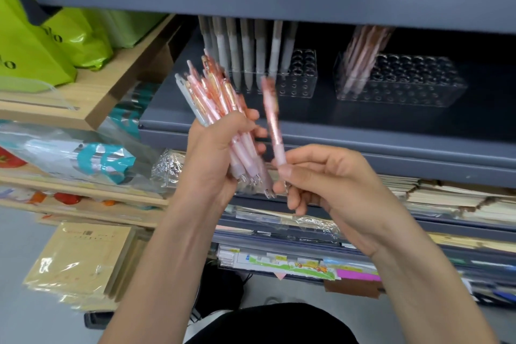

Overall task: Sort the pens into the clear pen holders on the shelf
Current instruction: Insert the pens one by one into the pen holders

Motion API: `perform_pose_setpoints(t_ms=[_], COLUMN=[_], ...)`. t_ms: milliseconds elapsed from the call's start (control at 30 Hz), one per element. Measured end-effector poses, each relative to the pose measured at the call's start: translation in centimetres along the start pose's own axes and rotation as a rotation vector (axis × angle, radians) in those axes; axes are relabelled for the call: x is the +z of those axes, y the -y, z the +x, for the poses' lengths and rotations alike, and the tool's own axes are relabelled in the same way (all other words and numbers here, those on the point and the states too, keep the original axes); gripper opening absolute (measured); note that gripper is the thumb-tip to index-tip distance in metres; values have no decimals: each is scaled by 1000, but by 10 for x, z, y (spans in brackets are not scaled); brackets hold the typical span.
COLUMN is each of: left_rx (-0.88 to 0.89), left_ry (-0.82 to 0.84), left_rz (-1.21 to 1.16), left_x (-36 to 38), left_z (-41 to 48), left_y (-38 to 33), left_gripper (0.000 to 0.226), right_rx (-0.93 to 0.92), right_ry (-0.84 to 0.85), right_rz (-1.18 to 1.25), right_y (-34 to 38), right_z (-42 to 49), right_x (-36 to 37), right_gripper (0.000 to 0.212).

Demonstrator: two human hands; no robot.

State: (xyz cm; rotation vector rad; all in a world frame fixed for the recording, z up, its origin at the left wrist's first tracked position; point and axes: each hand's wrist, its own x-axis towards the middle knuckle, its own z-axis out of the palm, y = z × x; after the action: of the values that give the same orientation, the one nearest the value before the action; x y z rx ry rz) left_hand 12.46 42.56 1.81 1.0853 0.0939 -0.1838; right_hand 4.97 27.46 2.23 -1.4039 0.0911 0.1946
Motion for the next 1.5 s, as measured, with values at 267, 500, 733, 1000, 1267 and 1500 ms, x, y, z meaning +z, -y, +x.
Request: perform_pose_setpoints(t_ms=[267,500,733,1000,1267,1500], left_rx=[-44,-58,-71,-44,-57,-61], left_ry=[80,89,95,86,65,73], left_rz=[-144,-75,-69,-76,-79,-89], left_x=[18,32,34,23,18,21], left_z=[1,-5,-17,-27,-33,-34], left_y=[1,13,19,20,25,27], left_gripper=[17,15,20,28,33,37], right_rx=[-269,-437,-379,-253,-41,-54], right_ry=[-434,-705,-766,-620,-425,-401], right_rz=[-25,-319,-424,-654,-1108,-1162], right_y=[10,47,73,87,100,113], right_z=[-5,32,86,114,133,128], right_x=[-50,-115,-146,-150,-141,-138], right_gripper=[6,21,16,22,59,26])
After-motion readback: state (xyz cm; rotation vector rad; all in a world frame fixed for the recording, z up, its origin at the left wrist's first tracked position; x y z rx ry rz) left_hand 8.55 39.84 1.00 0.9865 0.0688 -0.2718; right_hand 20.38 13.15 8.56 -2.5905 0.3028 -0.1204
